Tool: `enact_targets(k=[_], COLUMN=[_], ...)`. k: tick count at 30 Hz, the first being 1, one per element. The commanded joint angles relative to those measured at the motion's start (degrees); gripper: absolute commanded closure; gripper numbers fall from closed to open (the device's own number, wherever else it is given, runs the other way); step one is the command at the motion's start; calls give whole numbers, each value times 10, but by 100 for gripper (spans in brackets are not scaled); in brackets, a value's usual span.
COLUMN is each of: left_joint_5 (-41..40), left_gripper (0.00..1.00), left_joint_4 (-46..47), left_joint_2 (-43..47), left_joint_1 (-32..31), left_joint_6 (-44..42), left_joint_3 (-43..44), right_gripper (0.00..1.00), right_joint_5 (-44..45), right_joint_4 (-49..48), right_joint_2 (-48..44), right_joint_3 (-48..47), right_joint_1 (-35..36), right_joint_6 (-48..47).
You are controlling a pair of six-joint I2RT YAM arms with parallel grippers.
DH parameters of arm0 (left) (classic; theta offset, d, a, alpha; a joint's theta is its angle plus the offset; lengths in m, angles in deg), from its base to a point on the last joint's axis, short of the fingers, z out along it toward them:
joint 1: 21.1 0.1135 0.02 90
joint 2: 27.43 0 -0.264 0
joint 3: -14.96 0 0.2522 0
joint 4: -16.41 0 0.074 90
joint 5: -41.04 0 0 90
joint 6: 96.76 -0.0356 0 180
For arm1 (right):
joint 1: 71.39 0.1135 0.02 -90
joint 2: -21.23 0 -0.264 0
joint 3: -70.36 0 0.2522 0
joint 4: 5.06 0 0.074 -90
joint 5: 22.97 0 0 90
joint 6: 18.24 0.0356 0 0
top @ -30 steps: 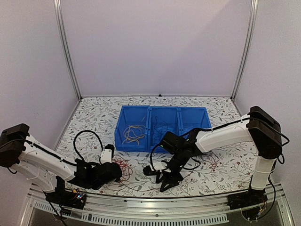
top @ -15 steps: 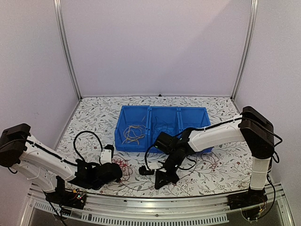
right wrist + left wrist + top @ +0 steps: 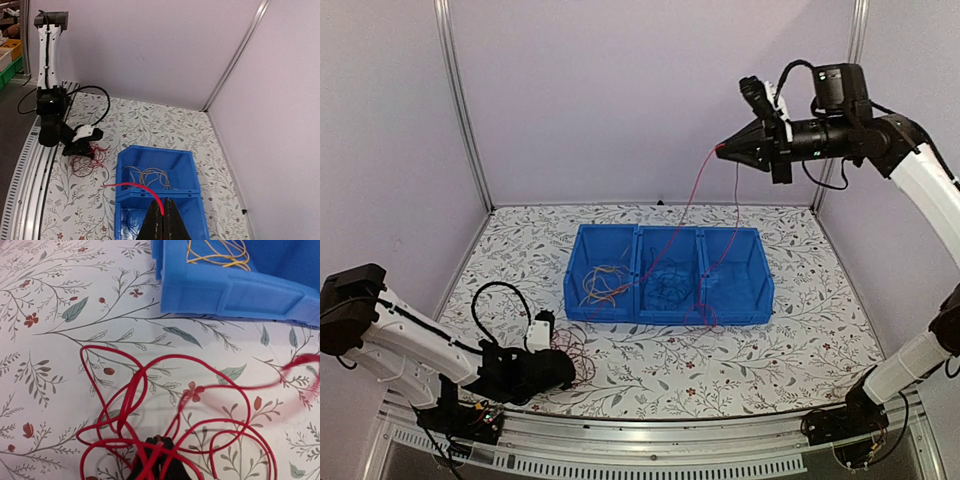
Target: Untangle the cables
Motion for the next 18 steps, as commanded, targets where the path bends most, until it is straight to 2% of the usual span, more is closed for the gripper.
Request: enact_targets(k=[1,9,13,18], left_joint_5=[2,4,4,2], left_gripper=[100,100,100,100], left_joint_4=[-20,-19,-18,-21], left_joint_2=[-1,-33,-40,-43], left_joint_1=[16,19,19,19], left_joint_6=[5,1,-12,-24], left_joint_3=[-16,4,18,31], right_gripper=[100,100,100,100], right_joint_5=[14,128,189,212], right_joint_4=[-19,-67,-100,-127], right_joint_2=[-62,-44,-30,-31], right_joint_3=[-57,-182,-185,-151], right_joint_1=[-47,-73,-78,-100], right_joint_6=[5,-2,-19,-27])
